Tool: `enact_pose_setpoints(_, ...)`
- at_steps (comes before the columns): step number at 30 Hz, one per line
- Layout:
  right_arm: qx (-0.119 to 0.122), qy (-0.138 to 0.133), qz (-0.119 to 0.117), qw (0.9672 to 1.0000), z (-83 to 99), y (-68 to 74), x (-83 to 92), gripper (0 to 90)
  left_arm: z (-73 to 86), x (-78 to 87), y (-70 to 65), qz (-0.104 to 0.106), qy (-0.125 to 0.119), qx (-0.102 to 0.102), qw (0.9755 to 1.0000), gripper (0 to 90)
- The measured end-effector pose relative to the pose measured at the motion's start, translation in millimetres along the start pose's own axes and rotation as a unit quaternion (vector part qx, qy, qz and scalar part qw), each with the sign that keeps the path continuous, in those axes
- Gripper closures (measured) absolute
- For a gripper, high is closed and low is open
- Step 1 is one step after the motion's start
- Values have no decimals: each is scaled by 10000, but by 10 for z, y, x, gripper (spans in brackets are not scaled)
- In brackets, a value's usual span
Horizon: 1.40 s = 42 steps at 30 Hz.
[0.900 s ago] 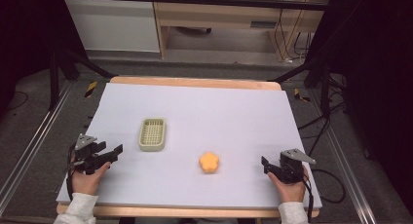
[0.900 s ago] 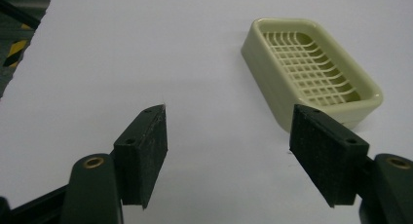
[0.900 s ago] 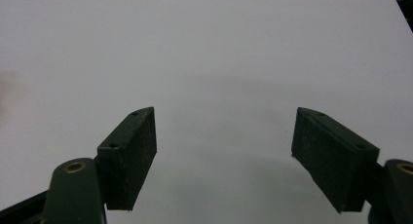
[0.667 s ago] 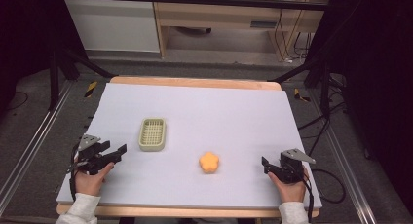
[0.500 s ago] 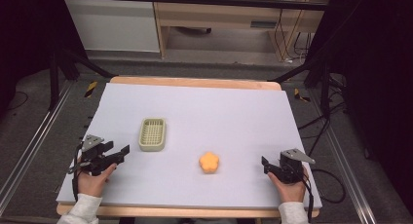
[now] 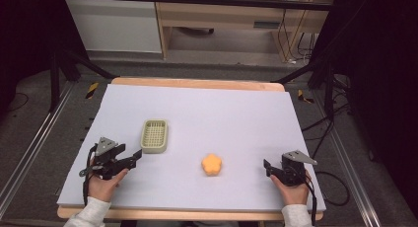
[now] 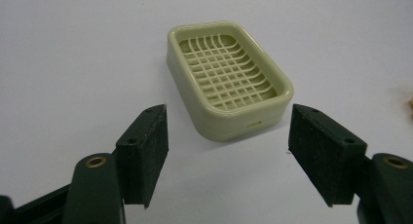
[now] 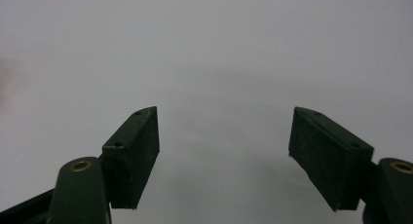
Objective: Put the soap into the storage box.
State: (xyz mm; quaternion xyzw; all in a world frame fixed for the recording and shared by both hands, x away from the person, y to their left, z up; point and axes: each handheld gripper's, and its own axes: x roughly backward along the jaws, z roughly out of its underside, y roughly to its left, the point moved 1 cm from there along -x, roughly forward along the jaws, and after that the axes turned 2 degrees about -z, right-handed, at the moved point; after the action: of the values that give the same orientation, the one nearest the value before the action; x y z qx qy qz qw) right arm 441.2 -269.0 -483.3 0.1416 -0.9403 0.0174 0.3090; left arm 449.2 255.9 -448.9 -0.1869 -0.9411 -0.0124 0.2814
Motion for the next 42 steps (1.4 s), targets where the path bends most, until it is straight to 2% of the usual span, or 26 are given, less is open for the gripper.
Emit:
enact_pose_setpoints(9,-17,23,4,10000,-1,5,4,286,-32,-29,-128,96,17,-174,9998,301)
enact_pose_setpoints(16,-67,-24,18,10000,-5,-2,10,286,-70,-83,-276,231,76,-399,9989,297)
enact_pose_setpoints(24,-45,-10,15,10000,-5,-4,2,284,-136,-86,-400,391,61,-498,9980,290)
enact_pose_setpoints(31,-62,18,-16,10000,-5,-6,4,279,-242,-111,-491,483,79,-642,9967,285)
enact_pose_setpoints(35,-51,8,-5,10000,-5,-7,4,278,-324,-113,-540,526,34,-632,9966,283)
enact_pose_setpoints(42,-56,1,-14,10000,-8,-1,5,276,-456,-161,-713,717,2,-712,9949,278)
